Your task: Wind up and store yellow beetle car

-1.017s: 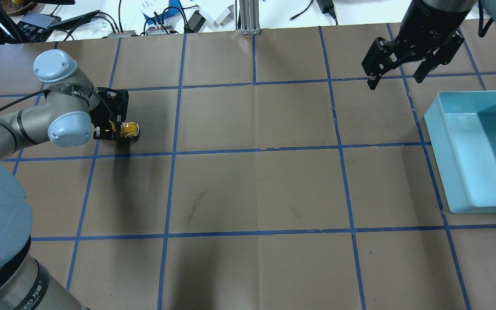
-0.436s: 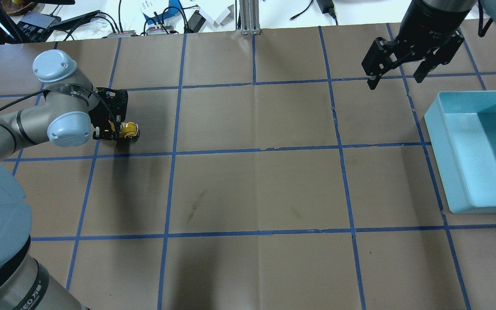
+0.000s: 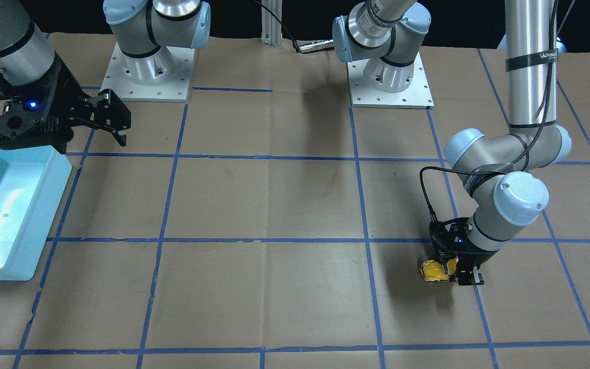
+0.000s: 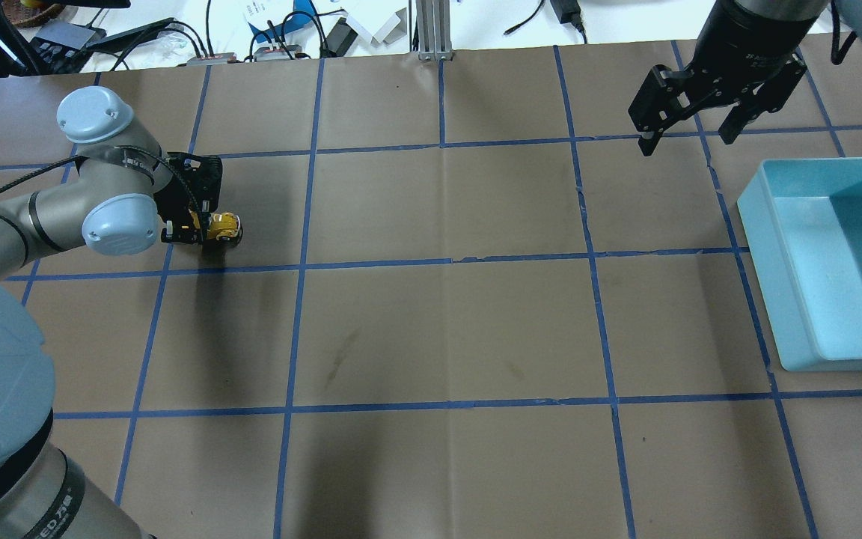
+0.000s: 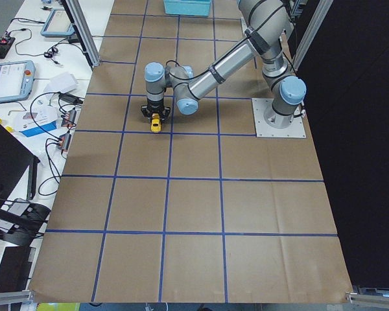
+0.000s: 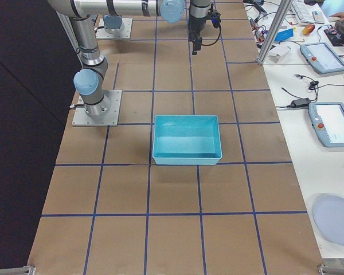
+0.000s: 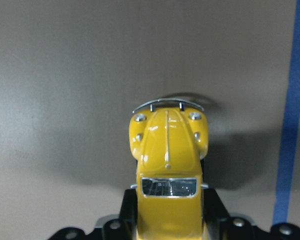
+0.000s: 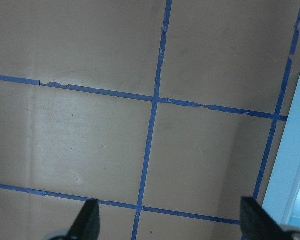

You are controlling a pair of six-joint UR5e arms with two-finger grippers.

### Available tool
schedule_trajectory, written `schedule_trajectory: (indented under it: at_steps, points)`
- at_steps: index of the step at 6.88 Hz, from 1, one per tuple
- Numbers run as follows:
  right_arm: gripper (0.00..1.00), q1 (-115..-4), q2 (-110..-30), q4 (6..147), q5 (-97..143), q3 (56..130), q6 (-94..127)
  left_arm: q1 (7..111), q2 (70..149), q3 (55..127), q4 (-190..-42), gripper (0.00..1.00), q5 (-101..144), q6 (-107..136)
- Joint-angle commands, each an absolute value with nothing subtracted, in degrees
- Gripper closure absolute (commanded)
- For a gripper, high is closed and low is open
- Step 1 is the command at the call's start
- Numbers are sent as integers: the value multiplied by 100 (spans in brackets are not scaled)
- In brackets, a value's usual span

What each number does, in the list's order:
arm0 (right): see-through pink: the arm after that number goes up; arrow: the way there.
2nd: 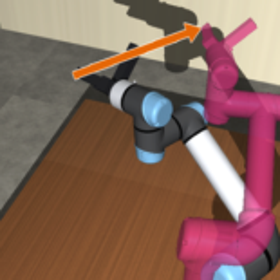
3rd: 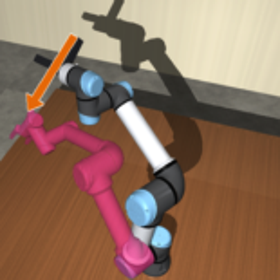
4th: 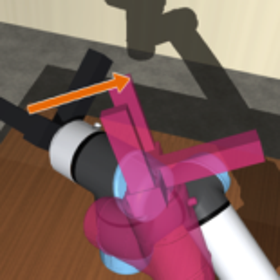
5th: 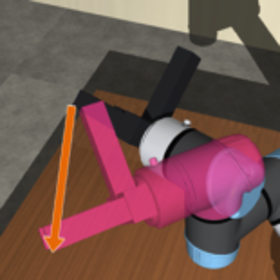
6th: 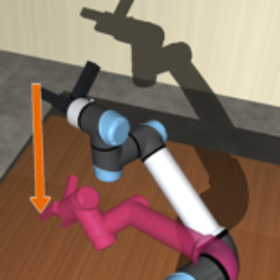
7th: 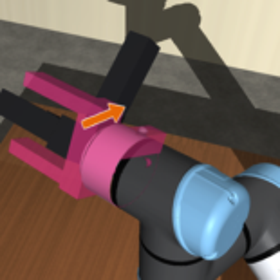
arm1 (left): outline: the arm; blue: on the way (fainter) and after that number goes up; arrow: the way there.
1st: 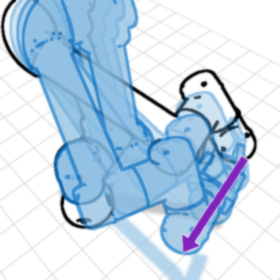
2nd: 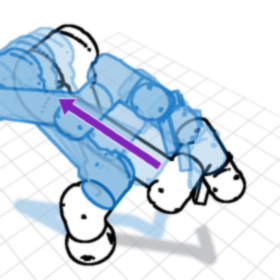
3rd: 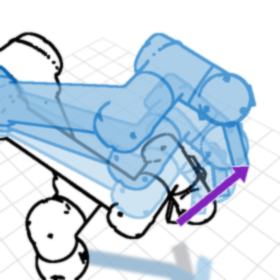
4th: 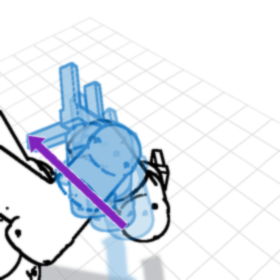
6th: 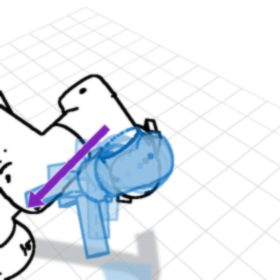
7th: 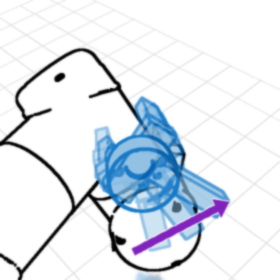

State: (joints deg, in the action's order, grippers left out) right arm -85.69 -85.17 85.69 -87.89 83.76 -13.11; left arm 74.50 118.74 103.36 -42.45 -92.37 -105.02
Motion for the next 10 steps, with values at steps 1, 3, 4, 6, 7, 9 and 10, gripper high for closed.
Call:
schedule_trajectory:
  at_steps: [1, 3, 4, 6, 7, 9, 10]
  points:
    - [0, -8569, -8517, 8569, -8789, 8376, -1310, 7444, 11883, 10345, -4245, 100, -9237, -10512]
    - [0, -8569, -8517, 8569, -8789, 8376, -1310, 7366, 11874, 10336, -4245, 100, -9237, -10608]
    - [0, -8569, -8517, 8569, -8789, 8376, -1318, 7296, 11874, 10345, -4245, 100, -9229, -10652]
    - [0, -8569, -8517, 8569, -8789, 8376, -1318, 7286, 11883, 10336, -4245, 100, -9229, -10696]
    - [0, -8569, -8517, 8569, -8789, 8376, -1318, 7286, 11883, 10336, -4245, 100, -9237, -10696]
    - [0, -8569, -8517, 8569, -8789, 8376, -1318, 7277, 11874, 10327, -4245, 100, -9237, -10705]
    - [0, -8569, -8517, 8569, -8789, 8376, -1318, 7277, 11874, 10327, -4245, 100, -9229, -10705]
